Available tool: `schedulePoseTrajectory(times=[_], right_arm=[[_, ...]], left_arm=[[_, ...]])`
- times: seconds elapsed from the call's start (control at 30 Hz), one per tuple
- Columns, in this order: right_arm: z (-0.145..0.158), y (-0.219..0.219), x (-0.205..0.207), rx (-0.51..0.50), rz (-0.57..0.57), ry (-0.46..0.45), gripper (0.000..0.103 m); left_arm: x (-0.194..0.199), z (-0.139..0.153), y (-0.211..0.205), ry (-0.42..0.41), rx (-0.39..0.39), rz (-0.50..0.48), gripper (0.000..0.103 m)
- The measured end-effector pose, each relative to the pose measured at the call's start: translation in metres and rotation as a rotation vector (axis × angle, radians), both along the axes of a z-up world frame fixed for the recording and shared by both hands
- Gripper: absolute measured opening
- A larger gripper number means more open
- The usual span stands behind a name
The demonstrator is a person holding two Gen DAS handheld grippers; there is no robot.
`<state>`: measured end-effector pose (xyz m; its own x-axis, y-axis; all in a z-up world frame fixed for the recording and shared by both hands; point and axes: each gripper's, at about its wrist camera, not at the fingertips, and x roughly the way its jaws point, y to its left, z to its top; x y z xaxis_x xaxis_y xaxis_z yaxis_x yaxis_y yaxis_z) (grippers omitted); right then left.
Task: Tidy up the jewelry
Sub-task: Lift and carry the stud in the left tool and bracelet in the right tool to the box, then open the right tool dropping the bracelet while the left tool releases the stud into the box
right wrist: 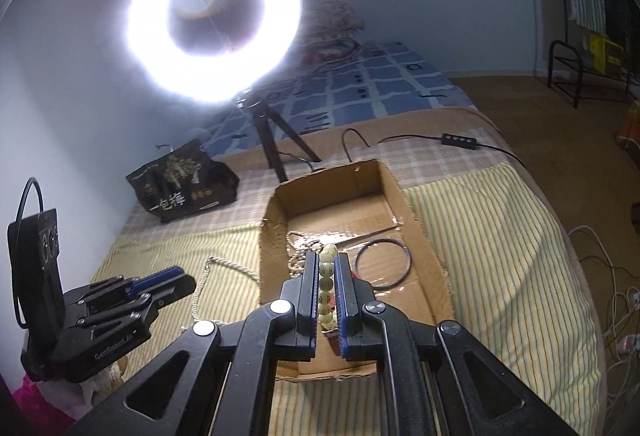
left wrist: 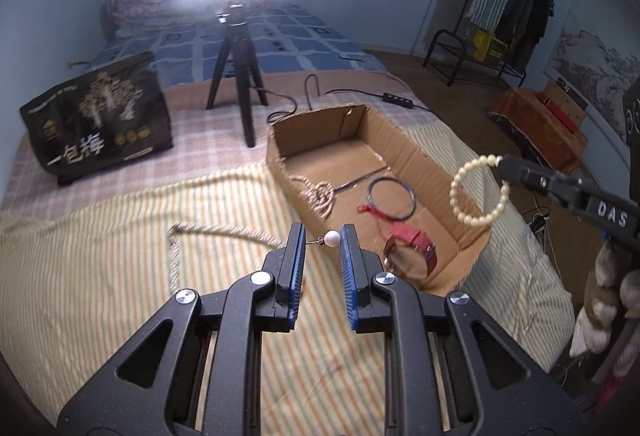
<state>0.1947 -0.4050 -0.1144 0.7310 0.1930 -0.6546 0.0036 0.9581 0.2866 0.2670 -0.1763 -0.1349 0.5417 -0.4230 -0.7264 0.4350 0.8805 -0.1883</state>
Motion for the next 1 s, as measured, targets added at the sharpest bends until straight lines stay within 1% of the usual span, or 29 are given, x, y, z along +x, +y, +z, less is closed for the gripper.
schedulePoseTrajectory(times=[0.2,0.37,0.53,0.63,0.67,0.7,0.73,0.77,0.8,0.83,0.9,0.97,1.0], right_arm=[[-0.008,-0.012,0.004,0.02,-0.025,0.026,0.005],[-0.014,-0.018,0.007,0.037,-0.035,0.045,0.005],[-0.018,-0.019,0.009,0.05,-0.034,0.057,0.005],[-0.021,-0.018,0.009,0.047,-0.032,0.066,0.009],[-0.021,-0.018,0.009,0.041,-0.038,0.07,0.015],[-0.021,-0.018,0.009,0.039,-0.041,0.072,0.02],[-0.02,-0.018,0.009,0.04,-0.043,0.07,0.028],[-0.02,-0.019,0.009,0.039,-0.053,0.069,0.033],[-0.02,-0.019,0.009,0.039,-0.059,0.069,0.034],[-0.019,-0.019,0.009,0.04,-0.06,0.069,0.035],[-0.018,-0.02,0.008,0.04,-0.068,0.066,0.044],[-0.017,-0.019,0.006,0.032,-0.08,0.059,0.058],[-0.016,-0.019,0.005,0.027,-0.086,0.054,0.06]], left_arm=[[0.019,-0.004,-0.032,0.007,-0.001,-0.027,0.016],[0.027,-0.01,-0.05,0.017,0.012,-0.035,0.016],[0.033,-0.013,-0.056,0.027,0.018,-0.029,0.016],[0.037,-0.013,-0.055,0.035,0.013,-0.023,0.016],[0.038,-0.013,-0.054,0.039,0.014,-0.021,0.017],[0.038,-0.013,-0.054,0.042,0.016,-0.019,0.021],[0.039,-0.013,-0.053,0.044,0.016,-0.018,0.024],[0.039,-0.012,-0.052,0.042,0.013,-0.015,0.03],[0.04,-0.012,-0.05,0.04,0.011,-0.014,0.035],[0.039,-0.011,-0.049,0.036,0.01,-0.012,0.036],[0.04,-0.009,-0.048,0.034,0.01,-0.01,0.036],[0.04,-0.008,-0.046,0.036,0.012,-0.005,0.036],[0.039,-0.007,-0.045,0.034,0.012,-0.003,0.036]])
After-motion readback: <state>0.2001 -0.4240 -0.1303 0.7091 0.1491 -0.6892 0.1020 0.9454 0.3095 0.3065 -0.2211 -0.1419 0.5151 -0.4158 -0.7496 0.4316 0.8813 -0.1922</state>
